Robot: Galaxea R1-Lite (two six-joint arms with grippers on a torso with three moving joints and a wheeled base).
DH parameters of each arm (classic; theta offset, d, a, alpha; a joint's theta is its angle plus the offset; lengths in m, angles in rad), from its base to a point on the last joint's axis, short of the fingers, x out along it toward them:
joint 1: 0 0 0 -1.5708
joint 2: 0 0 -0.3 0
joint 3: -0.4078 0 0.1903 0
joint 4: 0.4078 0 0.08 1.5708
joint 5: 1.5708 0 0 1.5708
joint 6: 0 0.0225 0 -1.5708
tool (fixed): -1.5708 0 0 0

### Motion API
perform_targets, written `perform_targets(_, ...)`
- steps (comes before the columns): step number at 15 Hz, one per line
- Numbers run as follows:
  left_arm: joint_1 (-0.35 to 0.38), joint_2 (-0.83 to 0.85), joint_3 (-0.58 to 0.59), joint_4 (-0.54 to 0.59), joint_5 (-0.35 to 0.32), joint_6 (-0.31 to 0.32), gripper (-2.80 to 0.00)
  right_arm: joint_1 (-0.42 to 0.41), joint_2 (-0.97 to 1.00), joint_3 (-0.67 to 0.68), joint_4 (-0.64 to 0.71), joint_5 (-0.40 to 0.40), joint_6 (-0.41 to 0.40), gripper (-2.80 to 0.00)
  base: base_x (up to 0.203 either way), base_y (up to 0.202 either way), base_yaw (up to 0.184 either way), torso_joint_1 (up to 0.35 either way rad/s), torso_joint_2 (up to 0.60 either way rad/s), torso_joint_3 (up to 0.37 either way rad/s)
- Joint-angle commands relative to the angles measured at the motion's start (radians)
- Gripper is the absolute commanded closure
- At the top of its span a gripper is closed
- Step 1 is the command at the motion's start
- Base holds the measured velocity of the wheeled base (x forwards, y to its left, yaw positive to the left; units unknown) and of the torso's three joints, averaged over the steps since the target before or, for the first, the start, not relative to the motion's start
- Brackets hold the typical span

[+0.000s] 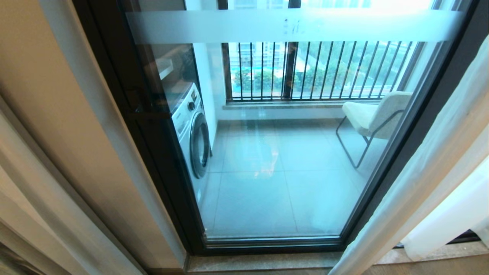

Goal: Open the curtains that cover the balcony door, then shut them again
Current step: Close the inner curtains on both sides

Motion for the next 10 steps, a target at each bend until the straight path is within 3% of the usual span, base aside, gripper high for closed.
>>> perform_targets(1,0.001,0.0,0.0,0.001,0.0,0.0,0.0,0.0,0.001,0.0,-0.001,0.001,-0.001,0.0,0.0,0.063,-0.001,0.006,0.0,0.01)
perform_targets(7,0.001,0.0,-0.003,0.004,-0.005,0.01,0.0,0.0,0.001,0.0,-0.001,0.001,-0.001,0.0,0.0,0.0,0.0,0.0,0.0,0.0)
perform_targets(10,0.001,0.0,-0.008,0.006,-0.011,0.112,0.0,0.0,0.001,0.0,-0.001,0.001,-0.001,0.0,0.0,0.0,0.0,0.0,0.0,0.0)
